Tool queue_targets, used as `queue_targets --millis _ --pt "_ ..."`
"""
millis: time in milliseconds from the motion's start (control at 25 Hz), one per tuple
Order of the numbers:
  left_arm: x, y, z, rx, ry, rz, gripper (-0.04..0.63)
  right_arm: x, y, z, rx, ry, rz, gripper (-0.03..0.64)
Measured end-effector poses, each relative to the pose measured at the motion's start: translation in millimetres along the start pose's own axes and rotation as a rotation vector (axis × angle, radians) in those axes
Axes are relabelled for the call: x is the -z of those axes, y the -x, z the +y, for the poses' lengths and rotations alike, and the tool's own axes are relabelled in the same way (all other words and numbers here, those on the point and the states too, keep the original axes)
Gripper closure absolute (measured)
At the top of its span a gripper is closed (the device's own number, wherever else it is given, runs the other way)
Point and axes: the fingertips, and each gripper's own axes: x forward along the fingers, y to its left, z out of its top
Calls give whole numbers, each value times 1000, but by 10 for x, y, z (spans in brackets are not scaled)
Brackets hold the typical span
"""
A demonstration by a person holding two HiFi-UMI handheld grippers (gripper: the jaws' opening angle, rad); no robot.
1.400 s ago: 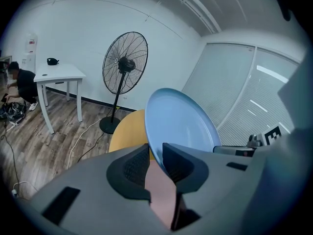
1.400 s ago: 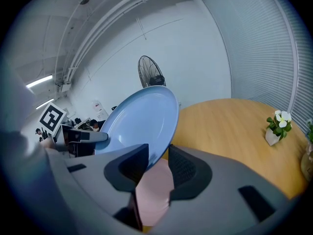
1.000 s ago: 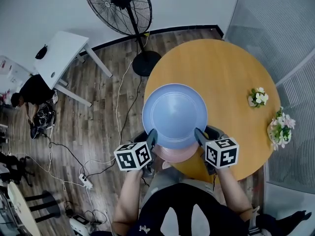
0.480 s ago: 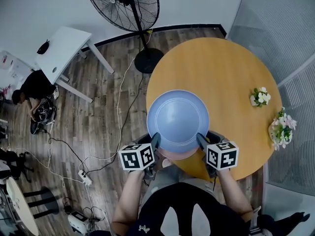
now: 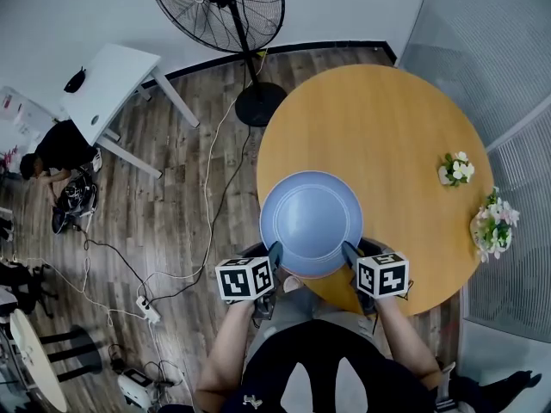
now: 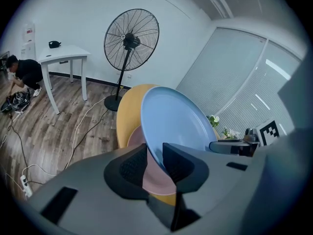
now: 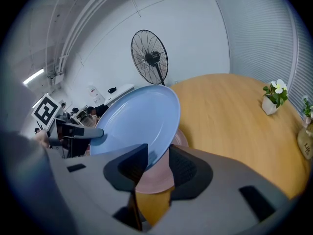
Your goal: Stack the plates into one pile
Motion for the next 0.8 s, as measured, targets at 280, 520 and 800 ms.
queue_targets --millis 280,520,800 --pt "191 -103 77 -12 -7 53 500 169 -105 -39 17 -6 32 477" --pt "338 -193 136 -5 -9 89 495 336 -216 -86 30 -14 69 477" --pt "500 -304 231 -11 -7 142 489 483 -330 -128 57 -17 112 477"
